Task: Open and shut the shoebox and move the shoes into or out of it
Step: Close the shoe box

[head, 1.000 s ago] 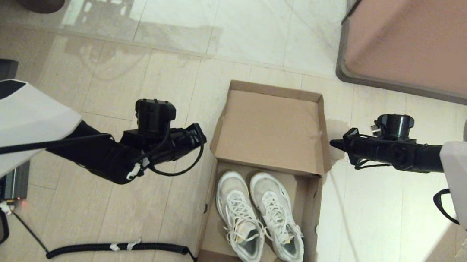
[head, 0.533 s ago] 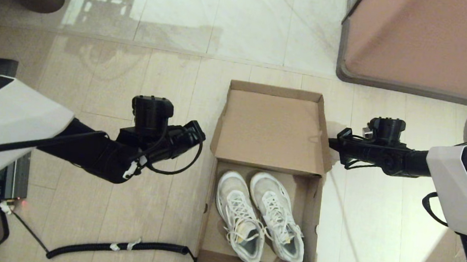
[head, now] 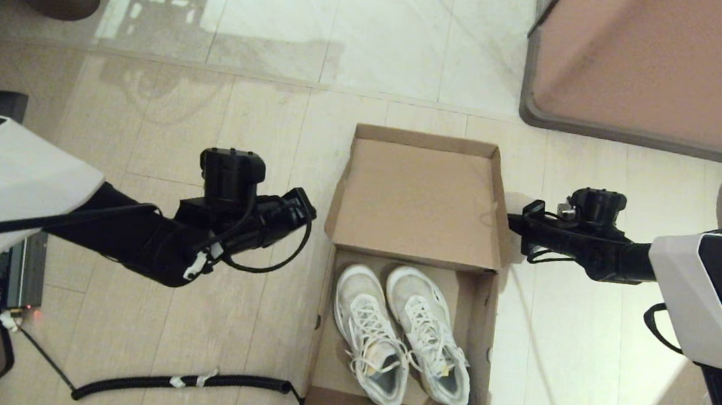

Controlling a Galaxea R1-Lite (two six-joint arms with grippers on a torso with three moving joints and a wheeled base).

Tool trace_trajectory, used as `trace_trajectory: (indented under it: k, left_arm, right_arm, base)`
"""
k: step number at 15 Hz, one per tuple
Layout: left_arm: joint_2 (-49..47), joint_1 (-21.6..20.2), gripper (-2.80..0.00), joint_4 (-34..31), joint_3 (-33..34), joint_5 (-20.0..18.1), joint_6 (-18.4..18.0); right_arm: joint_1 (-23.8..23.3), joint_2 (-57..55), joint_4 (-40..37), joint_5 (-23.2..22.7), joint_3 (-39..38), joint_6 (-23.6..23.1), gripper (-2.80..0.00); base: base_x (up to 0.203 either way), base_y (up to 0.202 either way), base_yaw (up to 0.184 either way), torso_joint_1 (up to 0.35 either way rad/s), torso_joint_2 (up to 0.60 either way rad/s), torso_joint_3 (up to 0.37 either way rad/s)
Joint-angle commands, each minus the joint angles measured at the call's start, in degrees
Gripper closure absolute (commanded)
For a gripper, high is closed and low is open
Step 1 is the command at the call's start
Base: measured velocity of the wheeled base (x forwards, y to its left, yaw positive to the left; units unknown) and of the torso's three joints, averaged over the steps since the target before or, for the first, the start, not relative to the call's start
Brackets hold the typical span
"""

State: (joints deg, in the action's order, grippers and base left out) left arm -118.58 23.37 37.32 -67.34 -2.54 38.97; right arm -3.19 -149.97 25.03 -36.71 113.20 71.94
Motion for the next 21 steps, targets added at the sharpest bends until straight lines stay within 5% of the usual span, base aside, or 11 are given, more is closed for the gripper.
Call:
trace_trajectory:
  k: [1, 7, 10, 16, 21]
  left_arm:
    - [0.19, 0.01, 0.00, 0.21, 0.02, -0.01, 0.23]
    - [0.19, 0.01, 0.00, 0.21, -0.07, -0.01, 0.23]
    - [0.01, 0.02, 0.00, 0.30, -0.16, -0.01, 0.23]
    - [0.01, 0.01, 0.00, 0.30, -0.07, -0.01, 0.23]
    - [-0.07, 0.01, 0.00, 0.39, -0.07, -0.01, 0.23]
  right_arm:
    - [0.47, -0.68, 0.20, -0.94, 0.00, 0.86, 0.00]
    - [0.82, -1.20, 2.05, -4.28, 0.09, 5.90, 0.00]
    - [0.99, -1.12, 6.72, -4.74, 0.09, 13.90, 0.00]
    - [1.02, -1.18, 10.83, -12.69, 0.09, 19.38, 0.00]
    - [1.09, -2.52, 20.23, -18.93, 0.09, 28.52, 0.00]
  base:
    - [0.000, 0.000, 0.000, 0.000, 0.00, 0.000]
    - [0.000, 0.000, 0.000, 0.000, 0.00, 0.000]
    - [0.000, 0.000, 0.000, 0.000, 0.00, 0.000]
    - [0.000, 0.000, 0.000, 0.000, 0.00, 0.000]
    - [0.000, 0.000, 0.000, 0.000, 0.00, 0.000]
